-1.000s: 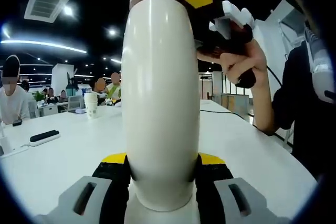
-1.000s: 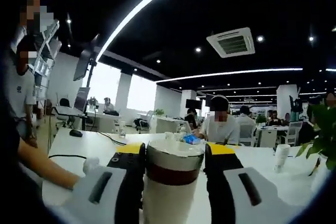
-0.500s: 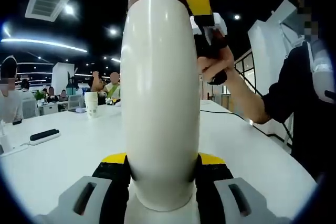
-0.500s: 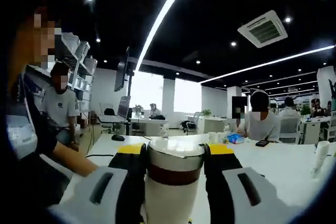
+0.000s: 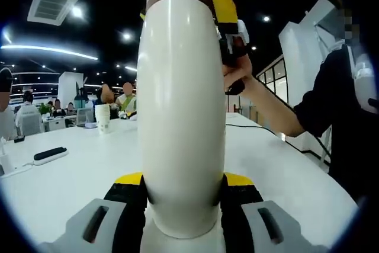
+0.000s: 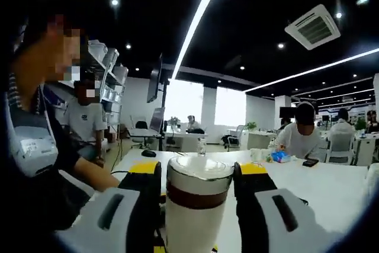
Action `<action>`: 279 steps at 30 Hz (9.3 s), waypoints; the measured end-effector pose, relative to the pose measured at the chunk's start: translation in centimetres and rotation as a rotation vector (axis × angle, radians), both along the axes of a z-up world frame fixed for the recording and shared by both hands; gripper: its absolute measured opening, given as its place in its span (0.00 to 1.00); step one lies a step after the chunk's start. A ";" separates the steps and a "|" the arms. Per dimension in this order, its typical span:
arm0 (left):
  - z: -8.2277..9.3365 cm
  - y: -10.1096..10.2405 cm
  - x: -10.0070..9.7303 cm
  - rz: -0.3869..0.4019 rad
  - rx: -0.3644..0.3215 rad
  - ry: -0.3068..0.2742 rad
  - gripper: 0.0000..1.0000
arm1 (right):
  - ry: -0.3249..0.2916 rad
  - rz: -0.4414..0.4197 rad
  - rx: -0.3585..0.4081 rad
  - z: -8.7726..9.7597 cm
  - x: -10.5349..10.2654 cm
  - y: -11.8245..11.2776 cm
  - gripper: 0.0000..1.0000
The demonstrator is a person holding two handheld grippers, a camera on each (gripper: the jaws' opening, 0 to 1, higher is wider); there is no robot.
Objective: Grasp the water cup twist off the cup lid place the cup lid on the table
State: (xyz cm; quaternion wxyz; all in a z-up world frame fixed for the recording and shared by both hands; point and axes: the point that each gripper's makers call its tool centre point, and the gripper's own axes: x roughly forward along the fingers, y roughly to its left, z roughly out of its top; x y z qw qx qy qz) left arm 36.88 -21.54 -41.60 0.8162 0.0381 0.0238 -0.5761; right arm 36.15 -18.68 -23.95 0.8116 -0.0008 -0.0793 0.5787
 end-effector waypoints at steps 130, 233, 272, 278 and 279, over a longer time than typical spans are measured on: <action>0.0 -0.3 -0.3 0.001 0.009 -0.009 0.50 | -0.052 -0.458 0.074 1.4 -0.7 -0.9 0.57; -0.1 -0.6 -0.6 -0.005 0.015 -0.013 0.50 | -0.013 0.026 -0.060 -0.9 0.6 0.4 0.49; -0.3 -0.5 -0.3 -0.002 0.024 -0.016 0.50 | -0.039 -0.217 -0.014 0.3 0.1 -0.8 0.46; -0.3 -0.5 -0.3 -0.004 0.023 -0.016 0.50 | -0.003 -0.006 -0.038 0.0 0.0 -0.4 0.46; -0.3 -0.5 -0.3 -0.004 0.023 -0.016 0.50 | -0.008 0.010 -0.042 0.0 0.0 -0.3 0.46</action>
